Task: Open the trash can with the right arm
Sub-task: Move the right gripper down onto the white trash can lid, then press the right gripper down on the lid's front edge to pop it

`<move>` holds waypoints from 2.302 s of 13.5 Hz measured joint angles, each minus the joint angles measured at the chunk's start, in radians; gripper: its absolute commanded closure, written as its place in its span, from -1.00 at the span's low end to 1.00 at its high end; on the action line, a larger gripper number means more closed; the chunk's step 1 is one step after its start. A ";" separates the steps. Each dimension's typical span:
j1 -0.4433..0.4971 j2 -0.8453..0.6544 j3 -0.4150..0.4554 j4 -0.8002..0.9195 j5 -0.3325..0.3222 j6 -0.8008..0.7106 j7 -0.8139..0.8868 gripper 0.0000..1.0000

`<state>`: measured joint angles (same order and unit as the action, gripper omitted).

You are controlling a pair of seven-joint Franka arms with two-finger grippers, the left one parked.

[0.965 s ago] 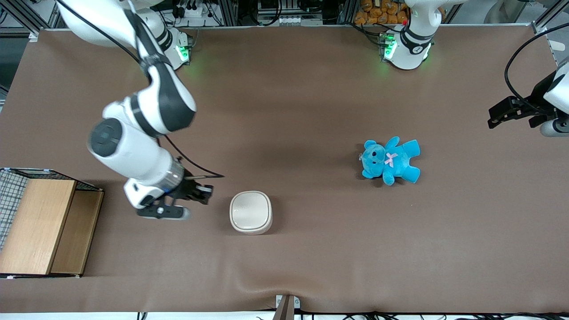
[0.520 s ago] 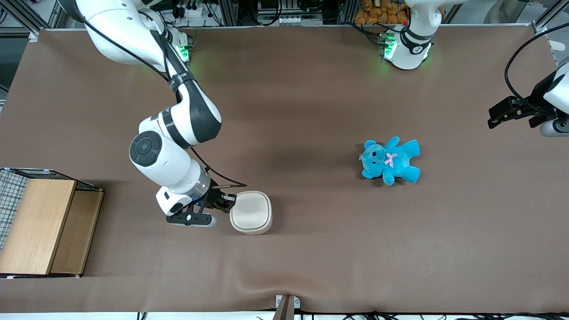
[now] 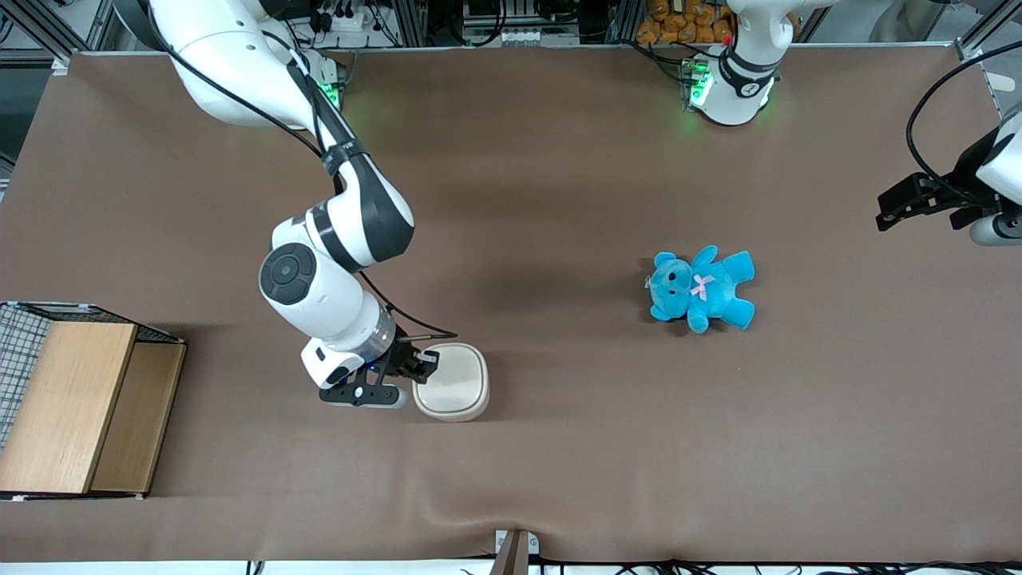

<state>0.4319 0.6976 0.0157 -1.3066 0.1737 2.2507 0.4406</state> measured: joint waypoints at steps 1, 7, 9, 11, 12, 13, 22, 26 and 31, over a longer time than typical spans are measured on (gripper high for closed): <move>0.000 0.004 0.000 0.000 -0.002 0.002 0.000 1.00; 0.000 0.028 -0.002 0.000 -0.005 0.044 0.000 1.00; 0.002 0.034 -0.002 0.000 -0.005 0.052 0.000 1.00; 0.002 0.037 -0.002 0.000 -0.005 0.053 0.000 1.00; 0.003 0.037 -0.002 0.000 -0.006 0.053 0.000 1.00; 0.003 0.037 -0.002 0.000 -0.008 0.053 0.000 1.00; 0.003 0.048 -0.002 -0.007 -0.025 0.053 0.000 1.00; 0.004 0.047 -0.002 -0.039 -0.042 0.114 0.000 1.00; 0.004 0.044 -0.002 -0.038 -0.042 0.110 0.001 1.00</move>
<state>0.4358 0.7420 0.0134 -1.3446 0.1317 2.3605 0.4411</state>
